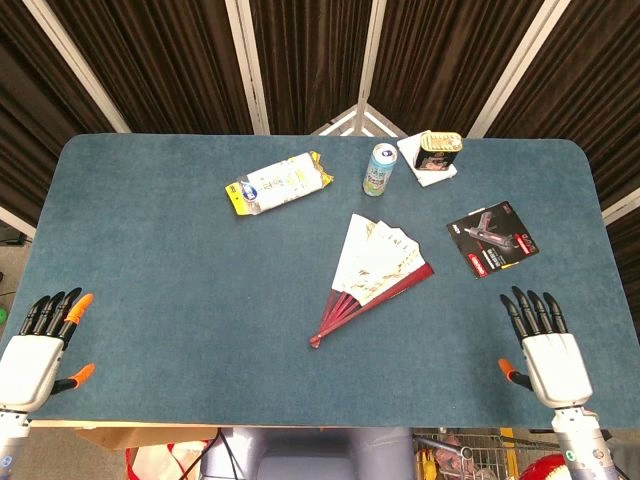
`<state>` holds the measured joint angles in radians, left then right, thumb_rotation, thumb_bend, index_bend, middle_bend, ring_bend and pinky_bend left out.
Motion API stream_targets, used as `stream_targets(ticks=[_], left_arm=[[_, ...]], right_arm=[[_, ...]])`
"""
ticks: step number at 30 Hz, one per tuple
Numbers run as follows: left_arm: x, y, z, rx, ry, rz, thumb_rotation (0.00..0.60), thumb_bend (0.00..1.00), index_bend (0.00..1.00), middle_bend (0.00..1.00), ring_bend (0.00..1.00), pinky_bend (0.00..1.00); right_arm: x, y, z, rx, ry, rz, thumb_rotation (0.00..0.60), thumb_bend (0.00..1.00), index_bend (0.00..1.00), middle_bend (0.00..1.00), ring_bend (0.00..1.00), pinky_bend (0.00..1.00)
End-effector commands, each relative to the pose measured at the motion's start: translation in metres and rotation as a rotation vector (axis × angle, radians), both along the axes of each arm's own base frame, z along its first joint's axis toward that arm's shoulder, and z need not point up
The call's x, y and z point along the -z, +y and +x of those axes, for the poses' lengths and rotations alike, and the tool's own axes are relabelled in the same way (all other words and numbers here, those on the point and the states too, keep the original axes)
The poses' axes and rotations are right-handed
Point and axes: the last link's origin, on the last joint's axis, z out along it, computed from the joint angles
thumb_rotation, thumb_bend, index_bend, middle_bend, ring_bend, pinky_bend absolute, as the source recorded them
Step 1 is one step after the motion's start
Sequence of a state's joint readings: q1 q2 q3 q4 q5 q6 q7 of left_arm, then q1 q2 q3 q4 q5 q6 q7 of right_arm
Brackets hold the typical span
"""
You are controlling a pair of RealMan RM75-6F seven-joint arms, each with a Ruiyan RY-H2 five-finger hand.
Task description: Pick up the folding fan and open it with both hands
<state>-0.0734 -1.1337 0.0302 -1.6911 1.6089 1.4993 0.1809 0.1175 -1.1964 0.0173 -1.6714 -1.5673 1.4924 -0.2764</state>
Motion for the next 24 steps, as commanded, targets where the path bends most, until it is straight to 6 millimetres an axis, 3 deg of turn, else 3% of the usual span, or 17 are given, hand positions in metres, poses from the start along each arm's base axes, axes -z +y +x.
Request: stream_targets(ticks=[1, 7, 20, 24], left_arm=[[0.000, 0.000, 0.000, 0.000, 0.000, 0.002, 0.600, 0.00, 0.00, 0.00, 0.00, 0.00], [-0.001, 0.000, -0.001, -0.004, 0.007, 0.002, 0.600, 0.00, 0.00, 0.00, 0.00, 0.00], [-0.001, 0.000, -0.001, -0.017, -0.007, 0.005, 0.600, 0.00, 0.00, 0.00, 0.00, 0.00], [-0.001, 0.001, -0.001, -0.020, -0.008, 0.005, 0.600, 0.00, 0.00, 0.00, 0.00, 0.00]], right_arm=[[-0.004, -0.005, -0.004, 0.023, 0.005, -0.037, 0.600, 0.20, 0.00, 0.00, 0.00, 0.00], [-0.006, -0.008, -0.007, 0.044, -0.012, -0.048, 0.600, 0.20, 0.00, 0.00, 0.00, 0.00], [0.008, -0.019, 0.006, -0.100, -0.094, -0.018, 0.600, 0.20, 0.00, 0.00, 0.00, 0.00], [0.015, -0.029, 0.010, -0.132, -0.105, -0.008, 0.600, 0.20, 0.06, 0.00, 0.00, 0.00]])
